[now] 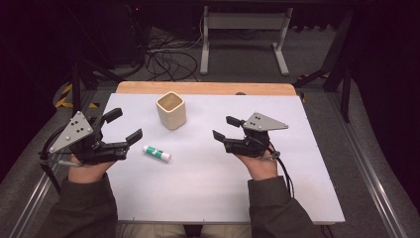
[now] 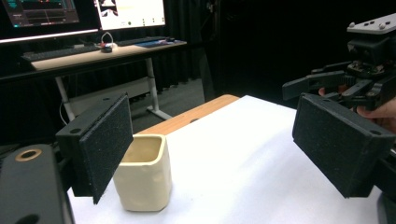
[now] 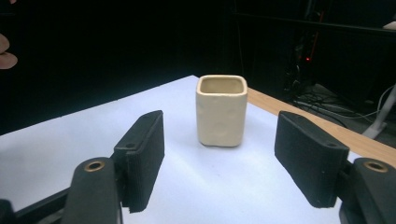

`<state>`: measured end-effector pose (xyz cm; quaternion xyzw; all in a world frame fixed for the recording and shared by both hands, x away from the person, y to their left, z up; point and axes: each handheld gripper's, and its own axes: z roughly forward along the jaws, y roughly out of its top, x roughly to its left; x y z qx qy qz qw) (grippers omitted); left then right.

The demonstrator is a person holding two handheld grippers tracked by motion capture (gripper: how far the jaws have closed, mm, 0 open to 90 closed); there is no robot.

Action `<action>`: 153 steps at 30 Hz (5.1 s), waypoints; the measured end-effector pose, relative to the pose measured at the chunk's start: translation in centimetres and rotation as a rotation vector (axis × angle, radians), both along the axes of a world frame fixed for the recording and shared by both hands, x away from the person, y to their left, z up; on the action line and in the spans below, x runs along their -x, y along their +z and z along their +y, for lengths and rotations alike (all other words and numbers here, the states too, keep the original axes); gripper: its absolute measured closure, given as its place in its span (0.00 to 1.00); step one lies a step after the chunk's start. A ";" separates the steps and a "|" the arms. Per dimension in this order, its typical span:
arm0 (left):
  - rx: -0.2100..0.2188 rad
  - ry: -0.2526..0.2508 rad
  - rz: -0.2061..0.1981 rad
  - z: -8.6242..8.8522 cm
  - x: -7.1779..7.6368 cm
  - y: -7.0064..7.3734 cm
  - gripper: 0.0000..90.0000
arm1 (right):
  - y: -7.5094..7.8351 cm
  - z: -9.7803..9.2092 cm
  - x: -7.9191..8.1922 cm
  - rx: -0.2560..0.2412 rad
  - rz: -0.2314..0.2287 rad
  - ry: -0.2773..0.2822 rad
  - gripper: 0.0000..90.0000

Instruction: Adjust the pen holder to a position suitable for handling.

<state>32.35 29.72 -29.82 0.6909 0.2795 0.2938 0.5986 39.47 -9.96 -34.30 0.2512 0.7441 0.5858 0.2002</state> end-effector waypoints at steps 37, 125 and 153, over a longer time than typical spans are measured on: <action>0.004 0.002 -0.003 0.3 0.6 0.3 0.16 | -2.2 6.6 -1.6 0.041 0.036 0.088 0.43; -0.017 0.027 0.022 0.4 0.1 -0.1 0.15 | -12.1 17.6 -4.2 0.362 0.248 0.202 0.48; -0.036 0.025 0.034 0.0 -0.3 -0.5 0.16 | -12.1 17.9 -3.8 0.394 0.218 0.185 0.72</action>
